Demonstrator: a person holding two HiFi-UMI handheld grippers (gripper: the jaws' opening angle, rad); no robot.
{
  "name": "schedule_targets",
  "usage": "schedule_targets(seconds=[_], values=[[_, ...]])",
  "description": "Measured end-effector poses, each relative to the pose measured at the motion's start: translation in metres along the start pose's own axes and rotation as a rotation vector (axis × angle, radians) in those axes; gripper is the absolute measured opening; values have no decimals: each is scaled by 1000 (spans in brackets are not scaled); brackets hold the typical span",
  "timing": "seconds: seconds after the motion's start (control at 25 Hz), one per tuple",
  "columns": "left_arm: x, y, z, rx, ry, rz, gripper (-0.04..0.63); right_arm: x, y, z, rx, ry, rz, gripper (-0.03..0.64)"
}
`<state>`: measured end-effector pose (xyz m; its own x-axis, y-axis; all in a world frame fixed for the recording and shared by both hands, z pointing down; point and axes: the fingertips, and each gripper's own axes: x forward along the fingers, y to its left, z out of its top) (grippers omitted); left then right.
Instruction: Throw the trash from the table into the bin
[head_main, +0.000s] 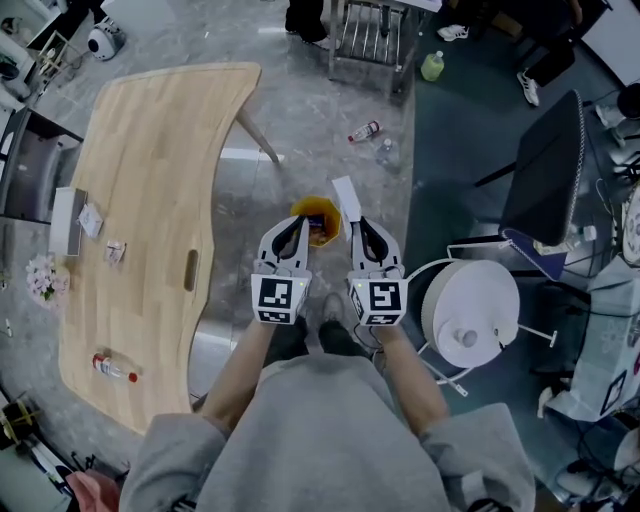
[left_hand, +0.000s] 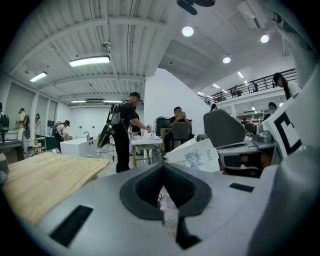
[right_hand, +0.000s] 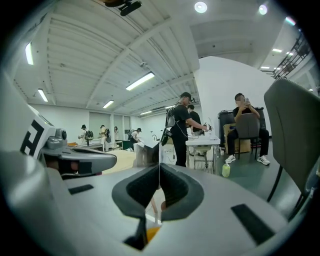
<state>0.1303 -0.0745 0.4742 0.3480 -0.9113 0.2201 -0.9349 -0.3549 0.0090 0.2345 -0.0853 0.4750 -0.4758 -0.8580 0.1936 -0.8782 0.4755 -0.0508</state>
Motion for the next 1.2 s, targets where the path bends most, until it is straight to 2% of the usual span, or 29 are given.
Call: schedule_targets(seconds=[0.2, 0.48, 0.8, 1.2], values=[[17, 2, -20, 19, 35, -43, 5, 16, -6, -21, 26, 24, -29, 9], [46, 33, -55, 6, 62, -102, 6, 54, -1, -62, 42, 81, -92, 9], [84, 57, -124, -25, 103, -168, 5, 100, 7, -131, 65, 137, -131, 9], [100, 72, -201, -51, 170, -181, 5, 121, 10, -198, 71, 205, -125, 9]])
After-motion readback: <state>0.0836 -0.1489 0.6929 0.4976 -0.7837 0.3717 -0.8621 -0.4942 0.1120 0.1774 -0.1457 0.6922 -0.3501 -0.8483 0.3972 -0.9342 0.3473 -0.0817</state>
